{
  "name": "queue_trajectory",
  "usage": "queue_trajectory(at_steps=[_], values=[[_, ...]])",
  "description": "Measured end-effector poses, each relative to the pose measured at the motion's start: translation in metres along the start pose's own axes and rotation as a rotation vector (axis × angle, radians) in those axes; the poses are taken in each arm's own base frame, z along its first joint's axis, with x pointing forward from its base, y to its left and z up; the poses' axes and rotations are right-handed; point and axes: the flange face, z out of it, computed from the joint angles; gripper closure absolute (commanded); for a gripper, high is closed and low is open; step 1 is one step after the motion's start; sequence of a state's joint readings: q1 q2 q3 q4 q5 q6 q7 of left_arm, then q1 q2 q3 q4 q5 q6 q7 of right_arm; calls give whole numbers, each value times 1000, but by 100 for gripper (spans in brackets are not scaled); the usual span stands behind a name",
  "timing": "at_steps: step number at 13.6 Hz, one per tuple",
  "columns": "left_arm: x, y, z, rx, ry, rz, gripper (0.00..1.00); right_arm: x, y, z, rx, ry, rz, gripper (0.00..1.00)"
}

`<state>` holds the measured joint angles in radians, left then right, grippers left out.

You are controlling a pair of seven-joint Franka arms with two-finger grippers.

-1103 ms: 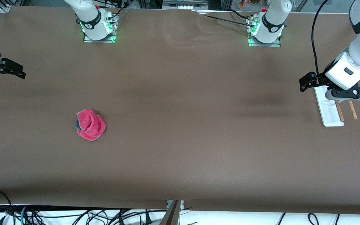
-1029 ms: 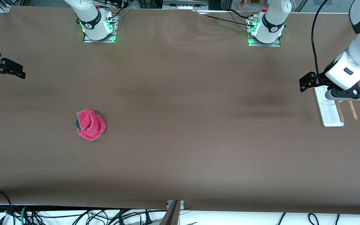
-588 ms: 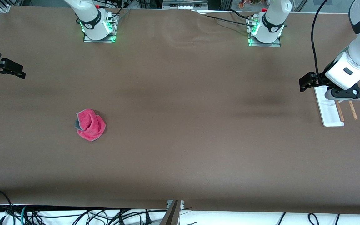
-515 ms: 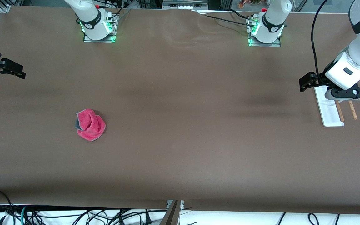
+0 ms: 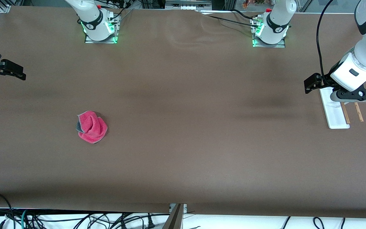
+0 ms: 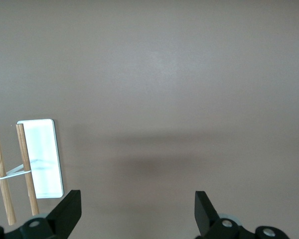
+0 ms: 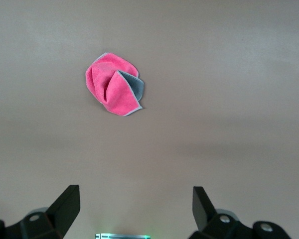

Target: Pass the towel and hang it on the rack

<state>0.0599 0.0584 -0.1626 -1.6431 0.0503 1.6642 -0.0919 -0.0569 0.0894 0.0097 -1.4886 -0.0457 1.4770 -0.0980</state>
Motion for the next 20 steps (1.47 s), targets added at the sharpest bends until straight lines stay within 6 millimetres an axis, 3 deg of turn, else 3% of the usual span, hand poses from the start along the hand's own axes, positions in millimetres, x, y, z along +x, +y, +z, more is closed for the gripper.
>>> queue_trajectory(at_steps=[16,20], values=[[-1,11,0,0,-1,19,0,4,0,7,1,-12,-2,0],[-1,11,0,0,-1,19,0,16,0,24,3,-29,-4,0]])
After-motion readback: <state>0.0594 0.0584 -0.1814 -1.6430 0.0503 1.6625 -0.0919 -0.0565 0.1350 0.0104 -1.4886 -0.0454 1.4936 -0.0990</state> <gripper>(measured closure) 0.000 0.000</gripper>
